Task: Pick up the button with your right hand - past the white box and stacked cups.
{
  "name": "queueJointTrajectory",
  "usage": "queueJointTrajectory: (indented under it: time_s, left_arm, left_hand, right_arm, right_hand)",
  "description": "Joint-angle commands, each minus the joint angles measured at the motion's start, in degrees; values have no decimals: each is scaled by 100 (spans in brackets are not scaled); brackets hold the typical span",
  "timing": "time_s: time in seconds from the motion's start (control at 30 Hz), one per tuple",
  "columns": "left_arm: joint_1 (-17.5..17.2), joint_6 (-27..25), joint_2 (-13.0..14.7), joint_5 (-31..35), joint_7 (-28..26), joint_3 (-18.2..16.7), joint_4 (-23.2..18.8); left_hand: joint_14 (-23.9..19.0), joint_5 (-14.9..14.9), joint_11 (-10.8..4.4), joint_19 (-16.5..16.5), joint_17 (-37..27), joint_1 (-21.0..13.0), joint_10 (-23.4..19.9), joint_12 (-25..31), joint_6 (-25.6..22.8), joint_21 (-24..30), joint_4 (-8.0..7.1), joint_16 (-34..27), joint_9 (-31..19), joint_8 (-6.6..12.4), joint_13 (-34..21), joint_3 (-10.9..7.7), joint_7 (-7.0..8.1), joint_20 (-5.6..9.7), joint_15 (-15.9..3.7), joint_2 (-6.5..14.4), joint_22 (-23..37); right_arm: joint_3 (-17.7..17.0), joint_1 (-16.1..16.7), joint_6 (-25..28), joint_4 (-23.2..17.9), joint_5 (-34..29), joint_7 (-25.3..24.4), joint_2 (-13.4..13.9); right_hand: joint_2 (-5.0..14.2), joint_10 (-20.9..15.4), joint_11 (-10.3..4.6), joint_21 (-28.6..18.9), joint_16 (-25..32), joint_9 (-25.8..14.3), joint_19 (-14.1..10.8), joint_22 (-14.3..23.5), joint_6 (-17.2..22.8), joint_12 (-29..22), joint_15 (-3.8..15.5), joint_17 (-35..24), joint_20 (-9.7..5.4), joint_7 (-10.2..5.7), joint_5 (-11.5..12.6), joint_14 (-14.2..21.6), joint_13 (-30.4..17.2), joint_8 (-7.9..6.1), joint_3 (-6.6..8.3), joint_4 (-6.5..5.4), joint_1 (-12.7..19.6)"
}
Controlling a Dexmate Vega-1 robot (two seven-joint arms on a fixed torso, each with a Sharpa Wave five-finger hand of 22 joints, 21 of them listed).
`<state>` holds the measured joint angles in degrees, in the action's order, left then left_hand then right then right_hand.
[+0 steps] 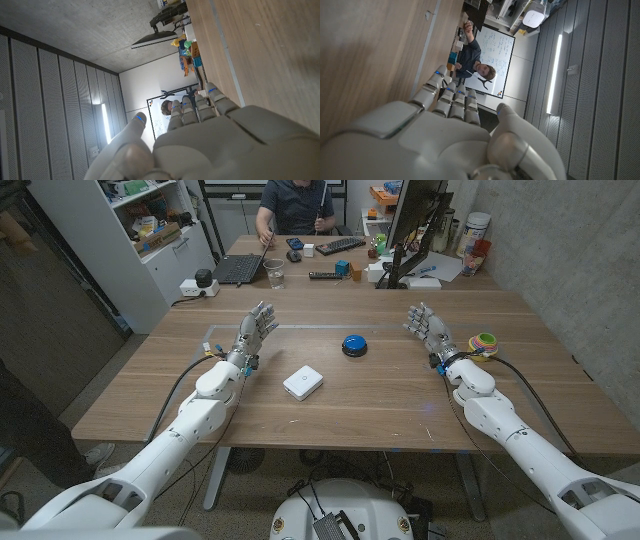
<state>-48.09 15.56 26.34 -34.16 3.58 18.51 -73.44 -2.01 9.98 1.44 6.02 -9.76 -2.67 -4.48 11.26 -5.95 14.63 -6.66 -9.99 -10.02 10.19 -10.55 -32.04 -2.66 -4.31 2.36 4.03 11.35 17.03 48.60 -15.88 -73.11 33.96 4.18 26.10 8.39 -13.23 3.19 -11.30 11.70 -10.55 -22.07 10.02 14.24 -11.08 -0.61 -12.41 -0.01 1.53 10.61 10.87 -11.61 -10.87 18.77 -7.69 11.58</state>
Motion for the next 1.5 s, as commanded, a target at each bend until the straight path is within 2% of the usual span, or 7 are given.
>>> queueJointTrajectory:
  time_s: [0.03,0.2,0.27,0.4,0.8,1.33,1.5]
  left_arm:
    - [-139,-277,-569,648,407,-674,24]
    - [-196,-350,-741,864,529,-891,-5]
    - [-212,-376,-789,933,570,-959,-17]
    - [-243,-418,-877,1037,621,-1076,-38]
    - [-377,-346,-974,1294,705,-1269,-149]
    - [-445,-246,-1048,1266,830,-1437,-104]
    - [-479,-201,-1037,1269,820,-1501,-101]
  left_hand:
    - [-6,36,11,54,-23,6,-46,25,-41,25,-6,-39,-10,31,-14,-39,12,5,44,70,24]
    - [-8,36,6,52,-23,6,-46,25,-39,24,-6,-39,-10,31,-14,-38,17,5,42,70,24]
    - [-5,36,14,51,-23,6,-46,25,-43,23,-6,-38,-10,32,-14,-37,29,2,41,70,25]
    - [-4,36,14,55,-23,6,-43,24,-45,24,-6,-38,-10,33,-14,-36,28,1,41,71,25]
    - [15,36,33,38,-23,6,-25,18,-37,15,-6,-31,-10,30,-14,-33,61,-18,53,71,25]
    - [38,37,45,26,-23,3,-6,13,-35,8,-5,-27,-10,31,-15,-31,70,-59,42,75,26]
    - [42,37,47,19,-23,2,0,12,-35,4,-5,-27,-11,31,-15,-31,71,-69,51,76,26]
  right_arm:
    - [-897,192,341,-106,-969,494,-636]
    - [-1159,225,447,-189,-1443,643,-856]
    - [-1228,241,443,-249,-1626,701,-925]
    - [-1299,288,531,-482,-2078,707,-992]
    - [-1370,380,777,-1095,-3167,709,-1096]
    - [-1271,424,820,-1715,-4429,463,-1213]
    - [-1161,376,858,-1874,-4712,497,-1257]
  right_hand:
    - [-19,-44,20,-24,30,-18,-49,17,35,-39,-22,-13,31,-3,17,46,-11,-18,41,38,69]
    - [-137,6,9,-7,-3,-19,1,16,5,-22,-56,23,97,-70,5,9,-9,-10,40,143,140]
    - [-227,64,14,9,-31,-20,59,16,-43,-5,-66,53,125,-118,-6,-39,-7,3,42,251,220]
    - [-317,108,13,9,-47,-21,87,17,-87,0,-129,72,181,-143,-19,-87,-6,9,27,347,279]
    - [-514,291,-41,44,-97,-24,243,14,-251,32,-198,88,321,-215,-36,-312,-5,32,-53,522,348]
    - [-657,519,-96,66,-124,-26,394,5,-408,59,-233,98,407,-296,-37,-561,-1,45,-138,626,355]
    - [-693,595,-118,102,-124,-27,548,0,-463,58,-260,98,511,-336,-31,-655,0,43,-174,648,338]
